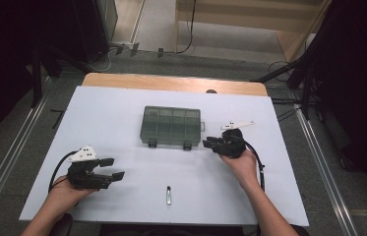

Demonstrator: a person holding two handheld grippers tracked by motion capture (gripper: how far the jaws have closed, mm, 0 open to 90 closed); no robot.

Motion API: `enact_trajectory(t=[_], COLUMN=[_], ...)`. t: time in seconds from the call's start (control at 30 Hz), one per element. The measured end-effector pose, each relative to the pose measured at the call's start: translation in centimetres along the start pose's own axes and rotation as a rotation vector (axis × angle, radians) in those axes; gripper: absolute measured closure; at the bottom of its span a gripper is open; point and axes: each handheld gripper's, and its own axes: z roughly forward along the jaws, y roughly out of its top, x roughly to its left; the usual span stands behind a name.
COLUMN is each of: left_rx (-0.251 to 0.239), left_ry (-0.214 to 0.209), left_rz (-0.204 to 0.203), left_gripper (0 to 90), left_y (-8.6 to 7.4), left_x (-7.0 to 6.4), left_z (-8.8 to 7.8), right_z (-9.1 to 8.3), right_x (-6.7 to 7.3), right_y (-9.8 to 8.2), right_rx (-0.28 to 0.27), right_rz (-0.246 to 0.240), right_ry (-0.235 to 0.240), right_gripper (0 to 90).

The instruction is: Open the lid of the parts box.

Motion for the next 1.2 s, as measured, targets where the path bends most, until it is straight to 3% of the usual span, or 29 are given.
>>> enact_trajectory(t=[0.07, 0.17, 0.3, 1.2], left_rx=[0.003, 0.0, -0.005, 0.002], left_ry=[0.002, 0.004, 0.012, 0.028], left_rz=[-0.001, -0.005, -0.013, -0.023], left_gripper=[30.0, 30.1, 30.0, 30.1], left_y=[-0.1, -0.2, -0.3, -0.6], left_x=[0.0, 0.0, 0.1, 0.1], left_z=[-0.1, -0.1, -0.4, -0.6], right_z=[0.3, 0.8, 1.1, 1.3], right_x=[0.1, 0.2, 0.0, 0.0], right_y=[0.0, 0.1, 0.3, 0.9], right_rx=[0.027, 0.067, 0.088, 0.114], right_rz=[-0.001, -0.011, 0.011, 0.008], right_ry=[0.019, 0.026, 0.046, 0.046], right_gripper=[85.2, 90.0, 90.0, 90.0])
